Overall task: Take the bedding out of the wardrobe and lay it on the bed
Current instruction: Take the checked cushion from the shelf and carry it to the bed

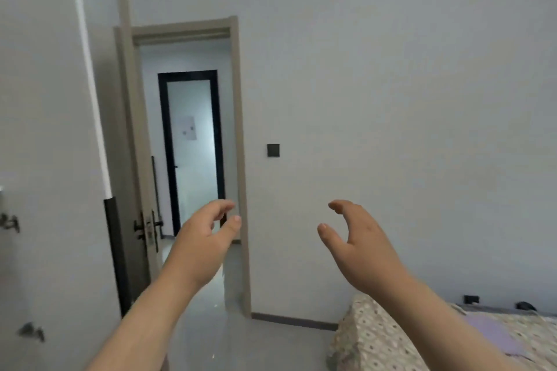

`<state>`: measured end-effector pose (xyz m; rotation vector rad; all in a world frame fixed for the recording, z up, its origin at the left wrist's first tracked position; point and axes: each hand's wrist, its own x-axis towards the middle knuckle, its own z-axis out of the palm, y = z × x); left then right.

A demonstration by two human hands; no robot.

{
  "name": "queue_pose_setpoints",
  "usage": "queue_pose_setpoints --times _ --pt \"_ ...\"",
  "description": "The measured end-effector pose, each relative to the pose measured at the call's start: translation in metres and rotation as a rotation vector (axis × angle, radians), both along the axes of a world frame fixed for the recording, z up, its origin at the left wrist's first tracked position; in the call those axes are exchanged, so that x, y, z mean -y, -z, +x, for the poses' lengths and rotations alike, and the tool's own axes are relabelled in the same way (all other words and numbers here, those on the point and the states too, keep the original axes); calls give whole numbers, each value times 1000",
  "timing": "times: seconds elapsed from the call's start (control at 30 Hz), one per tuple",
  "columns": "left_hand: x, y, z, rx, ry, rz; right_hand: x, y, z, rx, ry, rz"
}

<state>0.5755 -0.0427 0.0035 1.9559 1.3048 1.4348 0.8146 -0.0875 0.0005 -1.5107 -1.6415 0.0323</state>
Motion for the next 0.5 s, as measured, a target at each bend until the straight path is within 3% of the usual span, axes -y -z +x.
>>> queue_pose_setpoints --times 0.17,0.5 --pt "-20 -7 -103 75 -190 32 -67 -8 -108 -19 -233 -3" --pt "-6 -13 -268 56 -631 74 -144 -13 -291 -50 -629 -23"
